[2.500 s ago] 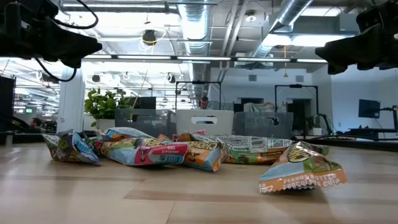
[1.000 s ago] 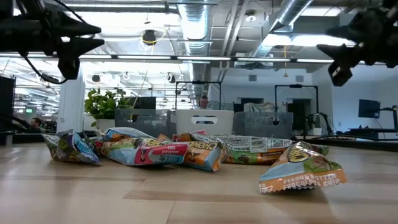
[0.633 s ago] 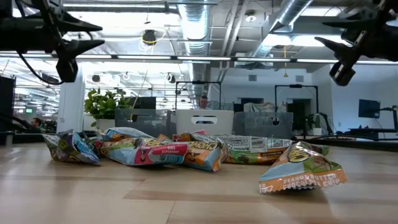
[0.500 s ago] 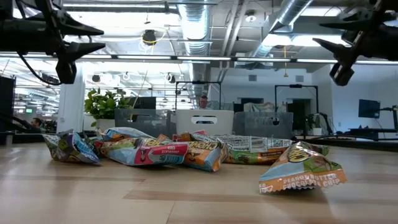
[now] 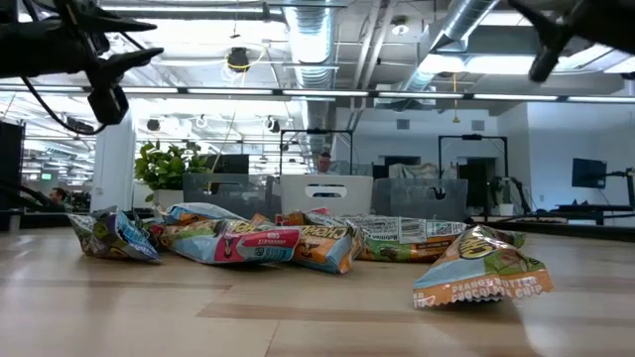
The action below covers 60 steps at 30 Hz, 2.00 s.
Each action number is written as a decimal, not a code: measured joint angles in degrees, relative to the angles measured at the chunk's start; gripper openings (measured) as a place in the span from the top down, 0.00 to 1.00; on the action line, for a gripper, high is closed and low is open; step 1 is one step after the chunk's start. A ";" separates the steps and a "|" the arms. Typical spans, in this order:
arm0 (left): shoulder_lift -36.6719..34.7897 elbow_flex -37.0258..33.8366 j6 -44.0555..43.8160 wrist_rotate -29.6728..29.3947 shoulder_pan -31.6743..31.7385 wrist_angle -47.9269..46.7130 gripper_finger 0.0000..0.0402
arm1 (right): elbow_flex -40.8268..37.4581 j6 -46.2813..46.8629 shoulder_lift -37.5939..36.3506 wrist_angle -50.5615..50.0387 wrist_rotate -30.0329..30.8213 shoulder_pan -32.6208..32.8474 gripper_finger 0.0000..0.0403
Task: Pick and place Granola Bars by type
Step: Put the red granola bar into the right black bin
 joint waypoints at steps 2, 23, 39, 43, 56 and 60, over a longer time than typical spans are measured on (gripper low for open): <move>0.00 0.01 0.50 -1.52 0.00 1.01 0.72 | 2.93 -3.83 3.31 0.02 -0.08 0.80 0.70; 1.44 11.99 23.19 6.37 0.02 4.31 0.72 | 26.58 -24.65 35.65 -0.86 -0.41 4.43 0.70; 17.79 24.13 29.83 9.18 0.02 8.32 0.72 | 42.15 -22.68 48.81 -23.93 -1.83 5.04 0.70; 20.42 25.16 30.83 10.93 0.00 5.59 0.72 | 43.65 -17.95 53.53 -34.65 -1.83 6.11 0.70; 23.80 25.16 29.36 6.51 0.00 -3.62 0.72 | 43.65 -9.85 72.49 -41.74 2.54 9.87 0.70; 23.80 25.16 29.31 4.82 0.00 -4.12 0.72 | 43.65 -9.81 77.12 -41.46 4.13 9.85 0.70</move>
